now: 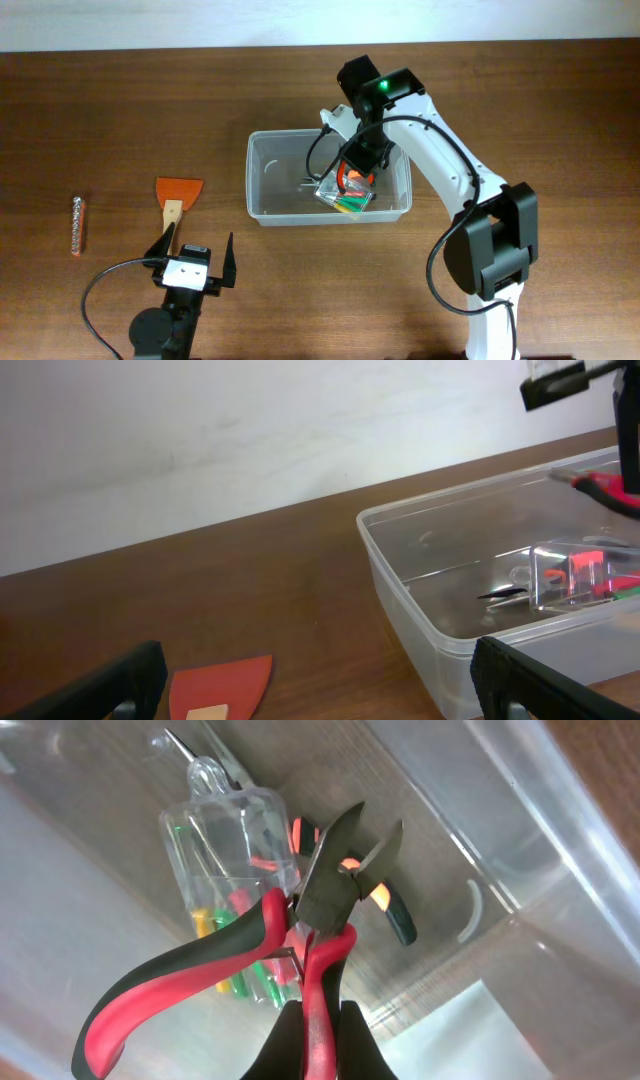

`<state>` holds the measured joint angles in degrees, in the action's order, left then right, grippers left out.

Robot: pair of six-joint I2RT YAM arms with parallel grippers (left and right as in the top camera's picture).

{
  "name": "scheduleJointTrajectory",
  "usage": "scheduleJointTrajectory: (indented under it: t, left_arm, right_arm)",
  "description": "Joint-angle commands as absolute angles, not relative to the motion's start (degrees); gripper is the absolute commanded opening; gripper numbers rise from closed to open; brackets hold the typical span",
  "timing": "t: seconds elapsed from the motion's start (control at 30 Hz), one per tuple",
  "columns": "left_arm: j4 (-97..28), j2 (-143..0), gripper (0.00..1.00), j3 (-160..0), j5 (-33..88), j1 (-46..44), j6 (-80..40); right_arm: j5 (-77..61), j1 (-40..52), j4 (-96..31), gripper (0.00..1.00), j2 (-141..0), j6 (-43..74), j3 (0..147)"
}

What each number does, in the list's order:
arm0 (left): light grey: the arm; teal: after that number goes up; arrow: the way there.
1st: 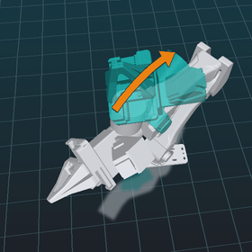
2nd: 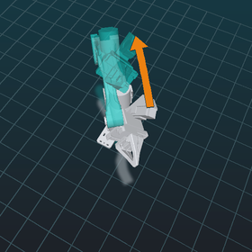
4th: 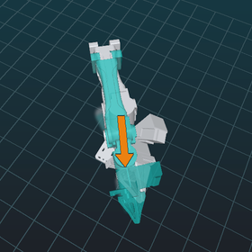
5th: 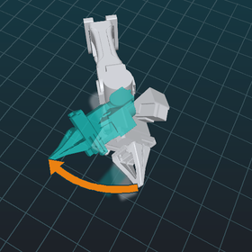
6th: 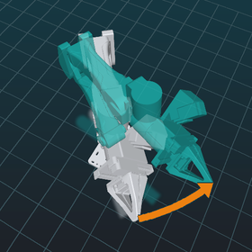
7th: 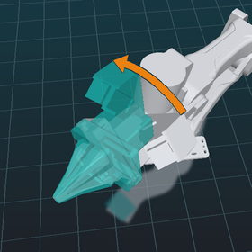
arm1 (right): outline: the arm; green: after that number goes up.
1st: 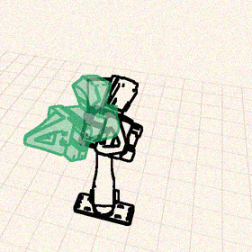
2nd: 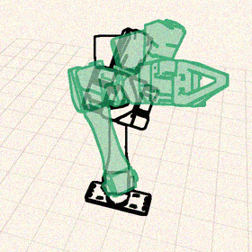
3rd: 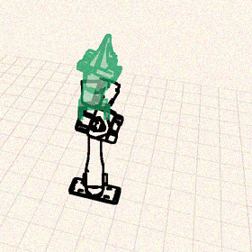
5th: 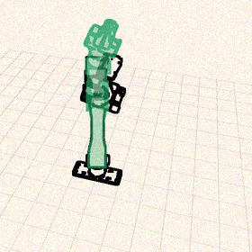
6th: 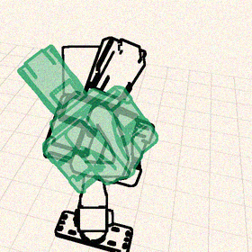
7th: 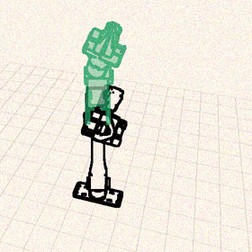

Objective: Pack container
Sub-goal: 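Lower the cutters into the container and open the right gripper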

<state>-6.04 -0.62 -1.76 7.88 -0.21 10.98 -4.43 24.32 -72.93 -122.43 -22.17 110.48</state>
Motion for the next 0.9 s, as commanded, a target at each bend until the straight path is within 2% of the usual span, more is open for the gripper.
scheduleJointTrajectory:
  t: [0.0, 0.4, 0.6, 0.63, 0.73, 0.8, 0.87]
  left_arm:
    - [-6.1, -0.4, 0.99, -1.5, 7.6, -0.4, 11.7]
    - [-6.1, -0.4, 0.99, -1.5, 7.6, -0.4, 11.7]
    - [-6.1, -0.4, 0.99, -1.5, 7.6, -0.4, 11.7]
    - [-6.0, -0.4, 0.99, -1.5, 7.6, -0.4, 11.7]
    - [-6.1, -0.4, 0.99, -1.5, 7.6, -0.4, 11.7]
    - [-6.1, -0.4, 0.99, -1.5, 7.6, -0.4, 11.7]
    - [-6.1, -0.4, 0.99, -1.5, 7.6, -0.4, 11.7]
  right_arm:
    - [-5.4, 24.3, -72.0, 0.04, -122.2, -20.4, 108.6]
    - [-5.4, 24.3, -67.1, 0.05, -122.2, -20.4, 103.3]
    - [-5.4, 24.3, -67.0, 0.25, -122.2, -20.4, 103.3]
    - [-5.4, 24.3, -67.0, 0.36, -122.2, -20.4, 103.3]
    - [-5.4, 24.3, -67.0, 0.42, -122.2, -20.4, 103.3]
    - [-5.4, 24.3, -67.0, 0.53, -122.2, -20.4, 103.3]
    - [-5.4, 24.3, -67.2, 0.59, -122.2, -20.4, 103.7]
